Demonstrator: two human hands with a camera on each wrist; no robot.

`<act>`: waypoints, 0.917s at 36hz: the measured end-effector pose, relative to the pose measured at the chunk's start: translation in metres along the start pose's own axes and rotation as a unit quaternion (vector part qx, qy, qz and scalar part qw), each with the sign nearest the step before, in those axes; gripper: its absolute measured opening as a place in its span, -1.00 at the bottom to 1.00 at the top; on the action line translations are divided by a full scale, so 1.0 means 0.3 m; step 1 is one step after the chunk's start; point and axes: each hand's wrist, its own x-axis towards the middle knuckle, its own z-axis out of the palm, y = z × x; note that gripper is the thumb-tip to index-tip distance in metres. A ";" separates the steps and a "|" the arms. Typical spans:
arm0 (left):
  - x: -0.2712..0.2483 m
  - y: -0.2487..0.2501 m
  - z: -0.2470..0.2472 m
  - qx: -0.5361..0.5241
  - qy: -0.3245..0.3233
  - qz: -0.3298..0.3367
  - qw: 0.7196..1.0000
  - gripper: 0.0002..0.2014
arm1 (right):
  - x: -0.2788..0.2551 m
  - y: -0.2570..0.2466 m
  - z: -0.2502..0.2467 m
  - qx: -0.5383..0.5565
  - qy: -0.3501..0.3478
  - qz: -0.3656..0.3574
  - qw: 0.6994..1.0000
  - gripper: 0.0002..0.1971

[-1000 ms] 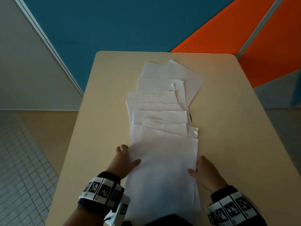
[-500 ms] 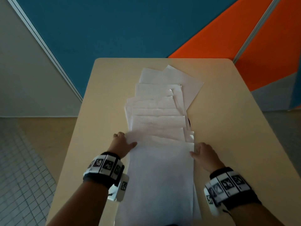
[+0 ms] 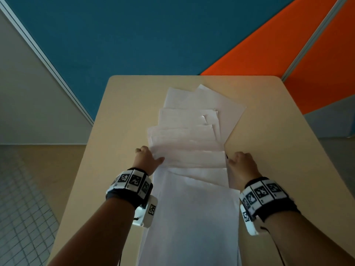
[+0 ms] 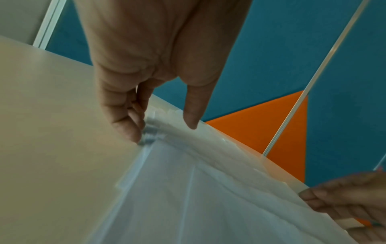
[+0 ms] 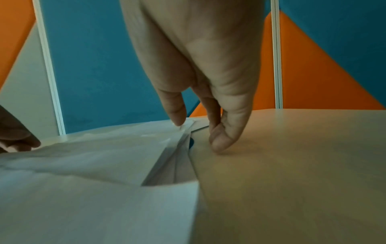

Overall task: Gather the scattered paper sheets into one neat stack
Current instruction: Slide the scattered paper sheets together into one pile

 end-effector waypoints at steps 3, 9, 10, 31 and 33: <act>0.040 0.023 0.008 -0.014 -0.005 0.005 1.000 -0.33 | 0.052 -0.047 0.024 0.017 0.008 -0.016 1.000 -0.60; 0.109 0.035 0.009 -0.029 0.004 0.001 1.000 -0.38 | 0.138 -0.059 0.027 0.035 -0.003 -0.013 0.999 -0.63; 0.124 0.032 0.003 -0.032 0.012 0.000 0.999 -0.40 | 0.161 -0.047 0.017 0.045 0.009 -0.013 0.999 -0.68; 0.417 0.141 -0.071 -0.011 0.044 0.030 0.999 -0.47 | 0.561 -0.153 -0.043 0.110 0.122 0.056 0.985 -0.52; 0.433 0.140 -0.071 -0.017 0.051 0.027 0.998 -0.41 | 0.562 -0.154 -0.051 0.100 0.118 0.066 0.986 -0.47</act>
